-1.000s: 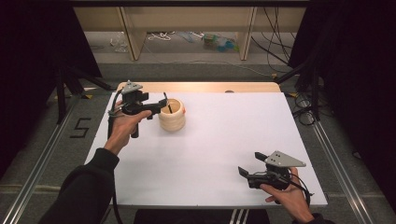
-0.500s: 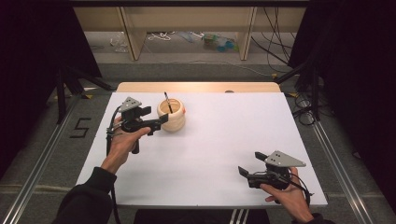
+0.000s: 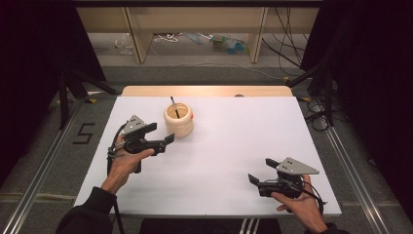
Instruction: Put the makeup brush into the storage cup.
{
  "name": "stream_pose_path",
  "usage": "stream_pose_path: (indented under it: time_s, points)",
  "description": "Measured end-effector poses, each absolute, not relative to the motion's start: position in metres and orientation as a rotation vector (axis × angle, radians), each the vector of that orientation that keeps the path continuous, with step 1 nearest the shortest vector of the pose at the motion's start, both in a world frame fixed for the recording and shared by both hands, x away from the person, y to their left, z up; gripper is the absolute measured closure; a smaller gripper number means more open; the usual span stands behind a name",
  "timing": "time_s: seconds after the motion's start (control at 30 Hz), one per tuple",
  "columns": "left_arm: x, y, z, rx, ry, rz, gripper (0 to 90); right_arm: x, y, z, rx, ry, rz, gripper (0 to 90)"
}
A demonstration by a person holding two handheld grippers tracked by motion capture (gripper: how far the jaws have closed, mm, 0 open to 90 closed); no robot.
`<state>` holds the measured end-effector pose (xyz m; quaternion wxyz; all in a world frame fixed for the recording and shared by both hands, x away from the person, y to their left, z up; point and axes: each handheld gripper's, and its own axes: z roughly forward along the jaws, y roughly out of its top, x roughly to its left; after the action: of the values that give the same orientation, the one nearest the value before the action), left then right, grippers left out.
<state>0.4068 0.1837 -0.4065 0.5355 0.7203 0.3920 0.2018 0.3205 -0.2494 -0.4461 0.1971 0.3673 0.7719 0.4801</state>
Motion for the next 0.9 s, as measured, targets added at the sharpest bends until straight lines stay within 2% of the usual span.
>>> stream_pose_path:
  time_s: [0.9]
  points:
    - [0.375,0.183,-0.426,1.759,0.851,0.503,15.7,0.320,-0.248,-0.445,1.030,2.146,1.362,16.2]
